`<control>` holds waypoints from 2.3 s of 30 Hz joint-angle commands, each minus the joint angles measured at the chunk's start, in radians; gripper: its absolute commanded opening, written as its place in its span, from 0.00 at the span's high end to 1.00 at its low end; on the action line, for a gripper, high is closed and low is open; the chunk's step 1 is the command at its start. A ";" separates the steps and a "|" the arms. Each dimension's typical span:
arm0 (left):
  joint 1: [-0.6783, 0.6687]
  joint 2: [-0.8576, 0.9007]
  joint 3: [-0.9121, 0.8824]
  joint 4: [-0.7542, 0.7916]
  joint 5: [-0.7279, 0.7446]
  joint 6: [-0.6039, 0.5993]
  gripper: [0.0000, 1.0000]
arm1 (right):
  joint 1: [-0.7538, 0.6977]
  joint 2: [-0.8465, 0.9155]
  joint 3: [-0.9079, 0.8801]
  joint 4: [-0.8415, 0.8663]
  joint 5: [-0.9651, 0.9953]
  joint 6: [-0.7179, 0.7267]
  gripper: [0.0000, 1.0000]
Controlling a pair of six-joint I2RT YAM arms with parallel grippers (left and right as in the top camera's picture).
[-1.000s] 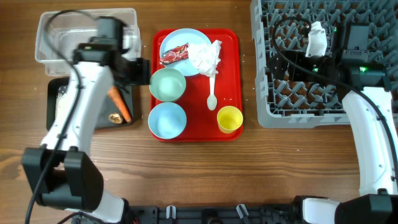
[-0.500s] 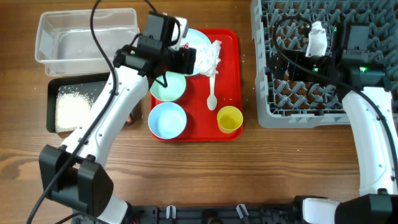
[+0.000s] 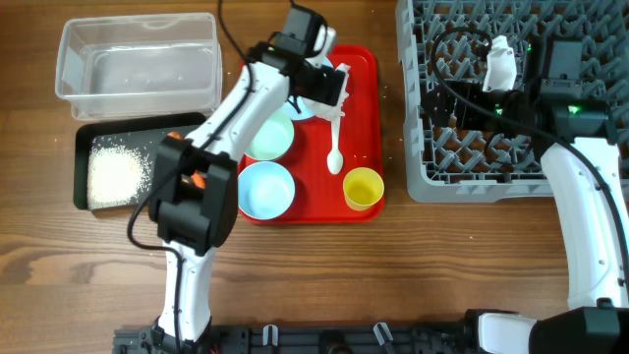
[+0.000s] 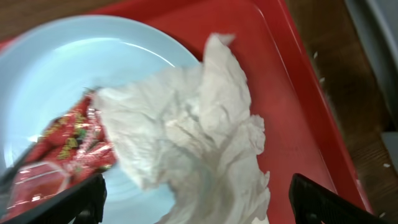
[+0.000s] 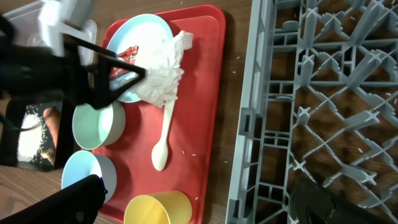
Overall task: Sort waste into correct bins and load items into the dishwasher rack
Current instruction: 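Reach the left gripper to the plate and grasp the white tissue, then carry the tissue left and drop it into the clear bin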
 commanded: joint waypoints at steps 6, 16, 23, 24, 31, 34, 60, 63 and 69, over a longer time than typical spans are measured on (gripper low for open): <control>-0.021 0.100 0.013 -0.004 0.013 0.038 0.06 | 0.006 0.013 0.019 -0.005 0.007 0.012 0.01; -0.022 0.120 0.013 0.002 0.050 0.038 0.55 | 0.006 0.013 0.019 -0.009 0.008 0.011 0.00; -0.032 0.106 0.013 0.008 0.050 0.038 0.59 | 0.006 0.013 0.019 -0.011 0.007 0.010 0.00; -0.034 0.101 0.013 0.008 0.050 0.038 0.60 | 0.006 0.013 0.019 -0.012 0.007 0.011 0.00; -0.038 0.056 0.013 0.008 0.050 0.038 0.74 | 0.006 0.013 0.019 -0.013 0.007 0.011 0.00; -0.038 0.055 0.013 0.008 0.050 0.037 0.80 | 0.006 0.013 0.019 -0.013 0.007 0.010 0.00; 0.239 -0.159 0.014 0.082 -0.220 0.008 0.96 | 0.006 0.013 0.019 -0.005 0.008 0.010 0.00; 0.321 -0.127 0.014 0.082 -0.220 0.003 0.96 | 0.006 0.013 0.019 -0.010 0.030 0.010 0.00; 0.428 -0.057 0.014 0.064 -0.220 -0.050 0.74 | 0.006 0.013 0.019 -0.021 0.029 0.011 0.00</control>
